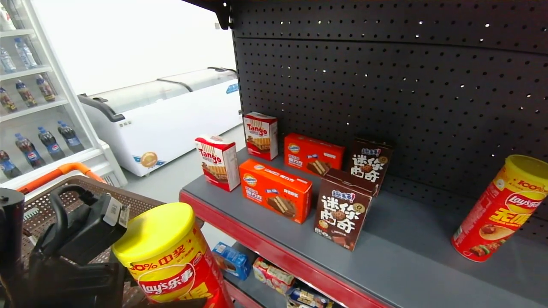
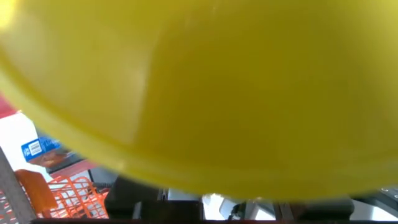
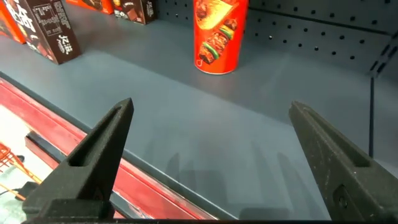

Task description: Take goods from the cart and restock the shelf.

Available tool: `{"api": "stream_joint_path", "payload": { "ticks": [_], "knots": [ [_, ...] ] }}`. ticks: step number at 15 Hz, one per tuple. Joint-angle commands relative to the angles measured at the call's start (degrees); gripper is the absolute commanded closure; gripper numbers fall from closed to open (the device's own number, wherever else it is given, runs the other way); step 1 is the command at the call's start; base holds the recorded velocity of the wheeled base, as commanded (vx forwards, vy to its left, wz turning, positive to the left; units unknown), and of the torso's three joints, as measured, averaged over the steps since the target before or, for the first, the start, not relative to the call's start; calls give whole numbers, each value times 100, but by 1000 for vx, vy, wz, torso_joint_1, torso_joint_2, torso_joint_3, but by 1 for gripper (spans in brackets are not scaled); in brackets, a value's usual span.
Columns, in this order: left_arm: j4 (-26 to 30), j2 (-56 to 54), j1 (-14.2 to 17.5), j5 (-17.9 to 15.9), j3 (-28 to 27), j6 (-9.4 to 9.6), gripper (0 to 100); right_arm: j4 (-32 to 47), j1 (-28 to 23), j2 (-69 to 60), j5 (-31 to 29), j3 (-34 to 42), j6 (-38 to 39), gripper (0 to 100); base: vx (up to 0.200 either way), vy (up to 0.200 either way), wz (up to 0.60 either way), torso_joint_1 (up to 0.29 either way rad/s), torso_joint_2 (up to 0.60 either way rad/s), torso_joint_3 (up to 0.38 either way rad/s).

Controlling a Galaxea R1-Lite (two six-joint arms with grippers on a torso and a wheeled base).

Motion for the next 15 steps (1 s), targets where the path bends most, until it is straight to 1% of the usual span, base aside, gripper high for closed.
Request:
{"api": "stream_joint_path", "payload": {
  "ticks": [1,7,14,15],
  "knots": [
    [-3,16,-1,-1,-2,-5,100,1,1,-2,0,0,-1,0,0,0,-600,-2,2,-2],
    [-12,-11,17,-1,183,3,100,1,1,-2,0,0,-1,0,0,0,-600,2,2,2],
    [-21,-11,17,-1,183,3,100,1,1,-2,0,0,-1,0,0,0,-600,0,4,2],
    [-21,-11,17,-1,183,3,100,1,1,-2,0,0,-1,0,0,0,0,0,0,0]
  ]
}}
